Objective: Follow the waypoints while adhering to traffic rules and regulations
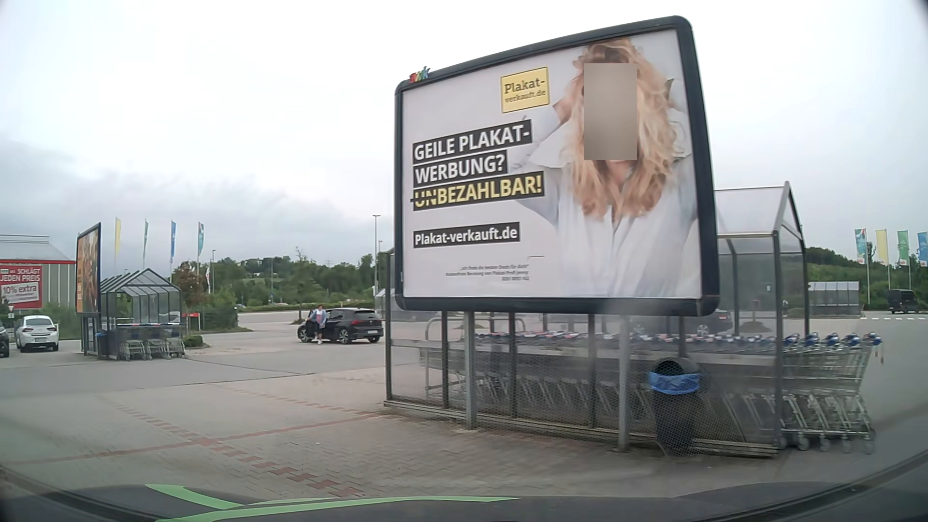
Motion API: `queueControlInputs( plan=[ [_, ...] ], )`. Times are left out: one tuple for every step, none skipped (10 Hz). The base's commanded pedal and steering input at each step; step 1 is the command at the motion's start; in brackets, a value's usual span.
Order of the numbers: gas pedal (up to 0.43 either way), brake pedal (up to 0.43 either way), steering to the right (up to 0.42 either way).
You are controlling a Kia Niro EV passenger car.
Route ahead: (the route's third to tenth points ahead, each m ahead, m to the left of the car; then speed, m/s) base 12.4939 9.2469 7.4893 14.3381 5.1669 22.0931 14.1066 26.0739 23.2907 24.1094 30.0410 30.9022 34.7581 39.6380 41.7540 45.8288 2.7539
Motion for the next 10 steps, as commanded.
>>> queueControlInputs(
  plan=[
    [0.0,0.0,-0.525],
    [0.0,0.0,-0.527],
    [0.0,0.0,-0.528],
    [0.0,0.0,-0.529],
    [0.0,0.0,-0.529],
    [0.0,0.0,-0.529],
    [0.0,0.0,-0.527],
    [0.0,0.0,-0.524],
    [0.0,0.0,-0.52],
    [0.0,0.012,-0.514]
  ],
)
